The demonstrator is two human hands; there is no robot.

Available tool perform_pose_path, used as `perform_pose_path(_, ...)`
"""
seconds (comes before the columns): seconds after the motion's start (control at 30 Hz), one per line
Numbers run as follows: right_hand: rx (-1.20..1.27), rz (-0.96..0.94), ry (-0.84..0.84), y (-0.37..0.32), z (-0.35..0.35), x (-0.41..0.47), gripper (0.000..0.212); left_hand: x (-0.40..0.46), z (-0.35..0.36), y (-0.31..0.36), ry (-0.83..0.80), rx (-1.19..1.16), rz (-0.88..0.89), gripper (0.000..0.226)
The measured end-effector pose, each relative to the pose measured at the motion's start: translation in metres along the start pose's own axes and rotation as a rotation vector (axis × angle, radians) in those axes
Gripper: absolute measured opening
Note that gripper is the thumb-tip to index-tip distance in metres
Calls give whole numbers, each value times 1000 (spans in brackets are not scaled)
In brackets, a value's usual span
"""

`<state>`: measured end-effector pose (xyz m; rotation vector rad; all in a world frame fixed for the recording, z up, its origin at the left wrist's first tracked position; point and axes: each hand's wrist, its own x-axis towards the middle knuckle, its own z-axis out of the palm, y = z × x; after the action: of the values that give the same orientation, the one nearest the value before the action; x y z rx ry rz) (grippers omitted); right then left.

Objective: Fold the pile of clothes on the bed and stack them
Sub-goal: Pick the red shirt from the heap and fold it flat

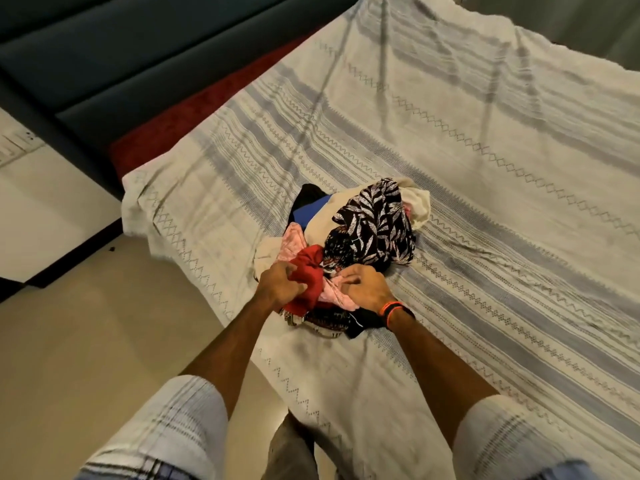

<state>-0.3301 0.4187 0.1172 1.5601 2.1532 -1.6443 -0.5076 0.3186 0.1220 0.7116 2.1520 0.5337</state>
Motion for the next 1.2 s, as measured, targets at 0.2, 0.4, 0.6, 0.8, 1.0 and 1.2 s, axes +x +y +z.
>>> perform_pose_path(0.2,-143,-32,-18,-18,41,21,49,30,-11,-17,-4,35,21,64)
perform_pose_path(0.4,-354,-18,21,-24,77,43,61,53,-20,-38,-95,55,20,66)
perform_pose_path(0.6,-313,-172,134,-51,73,48,31,63,-36,-38,-207,11,50,74)
perform_pose_path(0.8,44,-240,158,-96,42,26,34,45,-56,-1,-270,42,158,90)
perform_pose_path(1.0,149,-331,268,-125,-9,-8,30,-3,-79,47,-96,-69,298,35)
perform_pose_path(1.2,284,-447,469,-149,-71,-66,57,-84,-94,116,185,-80,513,14)
